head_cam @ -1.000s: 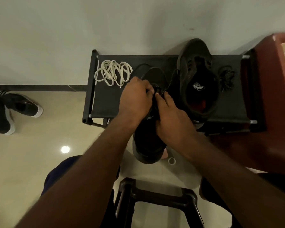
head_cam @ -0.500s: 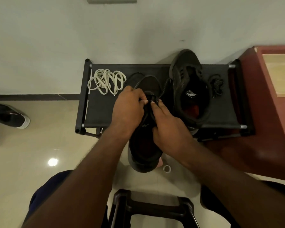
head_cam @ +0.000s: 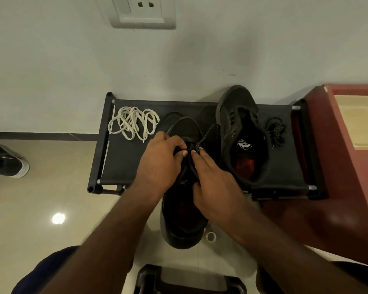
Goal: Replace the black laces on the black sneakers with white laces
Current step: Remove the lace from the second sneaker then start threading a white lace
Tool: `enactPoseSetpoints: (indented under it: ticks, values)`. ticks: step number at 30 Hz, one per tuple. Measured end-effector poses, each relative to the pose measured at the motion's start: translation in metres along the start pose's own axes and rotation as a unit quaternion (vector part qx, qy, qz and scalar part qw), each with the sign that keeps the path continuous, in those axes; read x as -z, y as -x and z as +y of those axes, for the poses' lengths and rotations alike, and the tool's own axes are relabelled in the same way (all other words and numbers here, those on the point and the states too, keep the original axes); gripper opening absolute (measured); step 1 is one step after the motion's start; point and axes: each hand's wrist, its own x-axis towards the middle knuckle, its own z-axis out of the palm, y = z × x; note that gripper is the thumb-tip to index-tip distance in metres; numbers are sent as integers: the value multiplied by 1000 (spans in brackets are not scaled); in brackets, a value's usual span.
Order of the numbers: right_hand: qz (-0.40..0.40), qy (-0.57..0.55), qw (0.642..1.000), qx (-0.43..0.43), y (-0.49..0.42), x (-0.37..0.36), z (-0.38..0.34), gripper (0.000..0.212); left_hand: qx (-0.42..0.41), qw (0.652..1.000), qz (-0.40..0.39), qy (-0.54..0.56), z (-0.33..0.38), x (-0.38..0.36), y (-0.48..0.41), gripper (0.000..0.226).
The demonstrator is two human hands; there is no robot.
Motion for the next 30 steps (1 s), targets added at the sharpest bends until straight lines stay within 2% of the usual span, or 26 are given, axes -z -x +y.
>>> enactPoseSetpoints:
  ticks: [4,6,8,9,12,15,19,21,22,23,25,26,28,30]
  values:
    - [1,-12,1000,-4,1,-1,1,70,31,998,45,7,5,0,1,6]
    - [9,-28,1000,-2,1,-2,2,70,96,988,61,101,3,2,1,8]
    - [9,-32,999,1,1,-2,3,70,163,959,75,222,2,5,3,9]
    - [8,-32,999,1,1,-3,3,70,171,952,74,245,1,6,3,9]
    - [14,-31,999,-3,0,-4,3,70,86,981,27,170,1,7,4,6]
    - [15,-29,999,-4,0,-5,1,70,7,998,0,65,-3,1,3,25]
    - [1,-9,1000,-5,2,-3,-2,71,1,999,50,18,1,1,2,17]
    - [3,-15,1000,-6,3,-2,-1,71,31,997,63,44,3,2,2,15]
    - [6,-23,1000,-7,4,-2,-1,71,70,989,70,107,3,2,2,15]
    - [9,-31,999,-8,5,-2,-1,71,124,967,86,204,4,4,2,16]
    - [10,-39,999,-7,6,-2,-1,71,237,879,110,399,8,7,3,15]
    - [10,-38,999,-6,7,-2,-1,71,273,841,111,454,11,10,3,14]
    - [17,-42,999,-9,7,-3,0,71,302,811,103,491,11,15,1,12]
    - [27,-64,998,-12,8,-3,0,72,300,804,114,500,10,19,-2,15]
